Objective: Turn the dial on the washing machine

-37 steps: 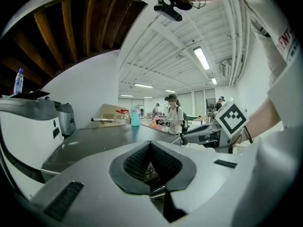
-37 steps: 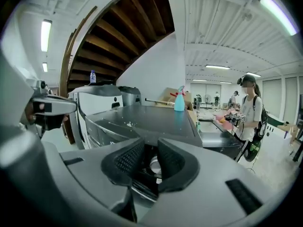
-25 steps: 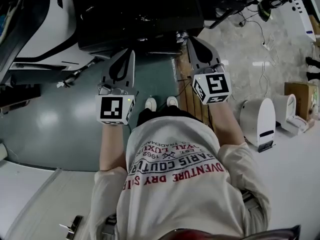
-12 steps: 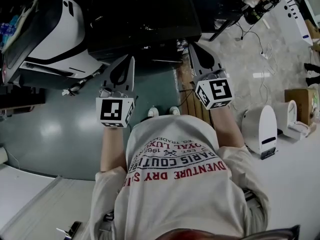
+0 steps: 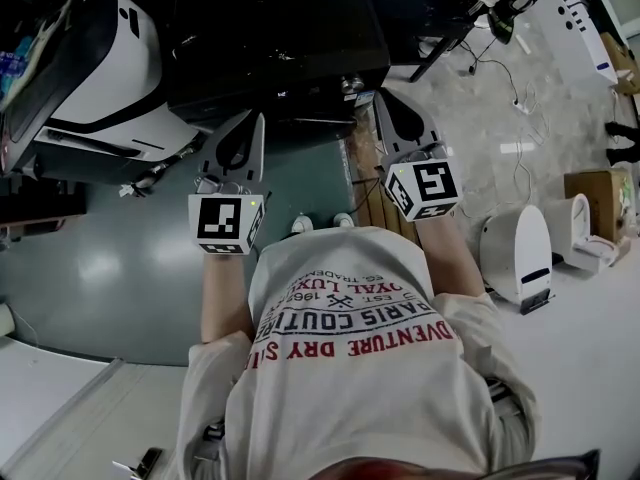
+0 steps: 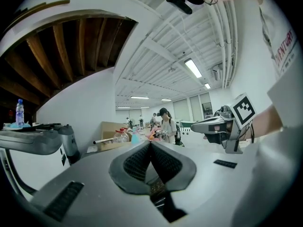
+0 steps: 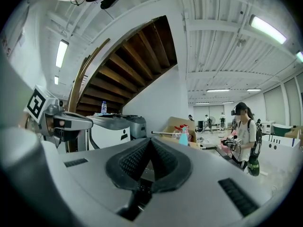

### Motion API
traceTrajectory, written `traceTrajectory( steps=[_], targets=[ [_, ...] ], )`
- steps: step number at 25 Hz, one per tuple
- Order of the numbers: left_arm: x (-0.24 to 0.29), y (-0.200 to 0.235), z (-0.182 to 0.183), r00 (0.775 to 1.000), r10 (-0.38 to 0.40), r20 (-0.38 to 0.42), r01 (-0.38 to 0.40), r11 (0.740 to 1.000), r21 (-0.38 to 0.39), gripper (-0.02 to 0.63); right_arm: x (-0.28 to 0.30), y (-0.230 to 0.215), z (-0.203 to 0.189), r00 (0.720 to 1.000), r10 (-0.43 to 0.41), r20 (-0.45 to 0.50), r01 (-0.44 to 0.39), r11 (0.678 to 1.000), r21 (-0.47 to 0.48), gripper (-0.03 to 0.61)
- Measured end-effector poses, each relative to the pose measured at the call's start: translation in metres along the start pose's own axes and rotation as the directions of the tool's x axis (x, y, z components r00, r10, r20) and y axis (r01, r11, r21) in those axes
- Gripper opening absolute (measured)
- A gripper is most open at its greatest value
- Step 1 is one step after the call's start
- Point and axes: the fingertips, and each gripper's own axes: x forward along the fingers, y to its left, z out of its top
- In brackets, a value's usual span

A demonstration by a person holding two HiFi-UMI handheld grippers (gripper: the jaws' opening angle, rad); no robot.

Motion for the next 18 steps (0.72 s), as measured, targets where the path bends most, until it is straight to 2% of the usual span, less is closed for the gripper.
traceTrajectory(
  steps=[6, 18],
  targets=[
    [-0.002, -0.009, -0.002, 1.000, -0.006, -0.002, 0.006, 1.000, -0.008, 0.015, -0.009, 0.000, -0.002, 0.999, 0.016, 0.027, -0.017, 1.000, 0.023, 0.028],
    [-0.010, -0.007, -0.012, 1.000, 0.012, -0.018, -0.013, 0.999, -0.030, 0.015, -0.011, 0.008, -0.004, 0.999, 0.038, 0.013, -0.038, 0.999, -0.016, 0.028]
  ],
)
